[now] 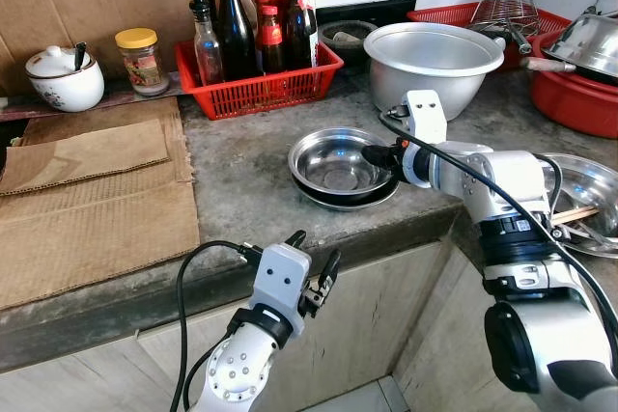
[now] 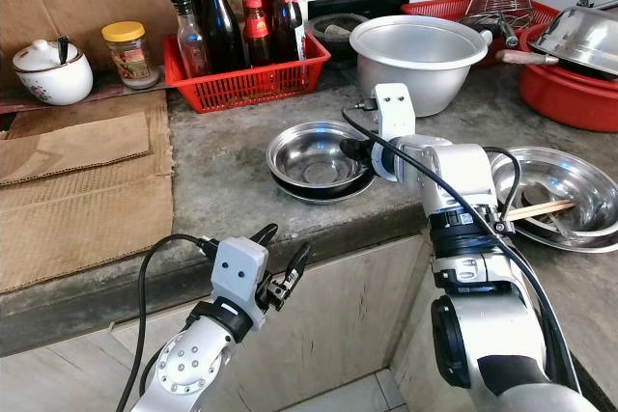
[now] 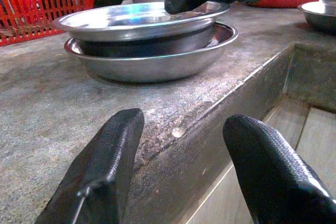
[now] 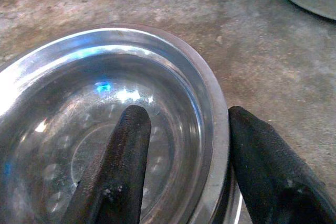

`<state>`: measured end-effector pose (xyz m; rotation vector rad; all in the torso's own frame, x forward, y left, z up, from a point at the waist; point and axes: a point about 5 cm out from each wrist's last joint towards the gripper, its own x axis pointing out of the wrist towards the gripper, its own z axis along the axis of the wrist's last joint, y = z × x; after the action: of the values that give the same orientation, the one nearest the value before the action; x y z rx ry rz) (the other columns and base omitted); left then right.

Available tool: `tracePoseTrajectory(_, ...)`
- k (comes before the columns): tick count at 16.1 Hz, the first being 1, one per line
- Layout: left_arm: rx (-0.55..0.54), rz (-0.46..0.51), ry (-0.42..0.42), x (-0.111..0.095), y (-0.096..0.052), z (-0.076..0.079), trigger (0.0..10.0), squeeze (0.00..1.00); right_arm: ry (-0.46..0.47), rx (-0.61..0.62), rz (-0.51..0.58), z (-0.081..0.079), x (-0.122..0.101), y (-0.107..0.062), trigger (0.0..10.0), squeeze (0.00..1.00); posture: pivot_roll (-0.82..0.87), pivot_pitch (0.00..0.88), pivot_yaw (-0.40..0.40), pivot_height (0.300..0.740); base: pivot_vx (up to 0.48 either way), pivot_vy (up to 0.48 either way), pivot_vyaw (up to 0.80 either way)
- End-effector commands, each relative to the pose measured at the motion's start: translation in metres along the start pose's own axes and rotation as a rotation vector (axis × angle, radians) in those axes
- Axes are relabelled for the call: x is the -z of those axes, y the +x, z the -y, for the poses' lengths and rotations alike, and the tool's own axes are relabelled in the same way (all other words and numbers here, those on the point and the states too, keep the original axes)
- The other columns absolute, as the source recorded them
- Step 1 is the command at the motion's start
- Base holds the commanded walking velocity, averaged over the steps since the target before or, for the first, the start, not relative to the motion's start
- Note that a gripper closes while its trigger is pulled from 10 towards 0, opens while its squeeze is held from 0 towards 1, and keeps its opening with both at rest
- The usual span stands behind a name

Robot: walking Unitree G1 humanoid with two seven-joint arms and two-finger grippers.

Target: Kitchen organization

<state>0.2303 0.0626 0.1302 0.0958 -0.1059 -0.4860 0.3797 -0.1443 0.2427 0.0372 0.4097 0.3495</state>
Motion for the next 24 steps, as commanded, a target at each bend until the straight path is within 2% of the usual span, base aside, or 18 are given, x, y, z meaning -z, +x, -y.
tracePoseTrajectory(1, -0.007, 0.002, 0.012, 0.0, 0.002, 0.0, 10.0, 0.0, -0.006, -0.021, -0.009, -0.003, -0.006, -0.001, 10.0, 0.0, -0.03, 0.042, -0.022, 0.74, 0.0, 0.0, 0.0)
tracePoseTrajectory(8, -0.012, 0.004, 0.012, 0.0, 0.002, 0.0, 10.0, 0.0, -0.012, -0.029, -0.1, -0.002, 0.008, 0.002, 10.0, 0.0, -0.03, 0.048, -0.025, 0.74, 0.0, 0.0, 0.0)
tracePoseTrajectory(9, -0.012, 0.004, 0.012, 0.0, 0.002, 0.0, 10.0, 0.0, -0.015, -0.031, -0.11, -0.002, 0.01, 0.002, 8.4, 0.0, -0.03, 0.047, -0.023, 0.74, 0.0, 0.0, 0.0)
tracePoseTrajectory(10, -0.012, 0.004, 0.013, 0.0, 0.002, 0.0, 10.0, 0.0, -0.014, -0.03, -0.117, -0.001, 0.011, 0.002, 0.0, 0.0, -0.03, 0.047, -0.026, 0.74, 0.0, 0.0, 0.0)
tracePoseTrajectory(15, -0.016, 0.004, 0.013, 0.0, 0.002, 0.0, 10.0, 0.0, 0.028, -0.034, -0.106, -0.001, 0.009, 0.003, 0.0, 0.0, -0.03, 0.049, -0.028, 0.74, 0.0, 0.0, 0.0)
tracePoseTrajectory(18, -0.016, 0.003, 0.014, 0.0, 0.002, -0.001, 10.0, 0.0, 0.11, -0.031, -0.055, -0.001, 0.004, 0.004, 0.0, 0.0, -0.02, 0.043, -0.026, 0.74, 0.0, 0.0, 0.0)
tracePoseTrajectory(20, -0.017, 0.002, 0.014, 0.001, 0.002, -0.001, 10.0, 0.0, 0.199, 0.007, 0.053, 0.004, -0.007, 0.002, 0.0, 0.0, -0.02, 0.039, -0.026, 0.74, 0.0, 0.0, 0.0)
tracePoseTrajectory(22, -0.017, 0.0, 0.014, 0.001, 0.001, 0.0, 10.0, 0.0, 0.386, 0.064, 0.231, 0.013, -0.02, -0.003, 0.0, 0.0, -0.02, 0.035, -0.027, 0.74, 0.0, 0.0, 0.0)
tracePoseTrajectory(24, -0.017, 0.0, 0.013, 0.001, 0.001, 0.0, 10.0, 0.0, 0.491, 0.095, 0.392, 0.014, -0.025, -0.012, 0.0, 0.0, -0.02, 0.025, -0.022, 0.74, 0.0, 0.0, 0.0)
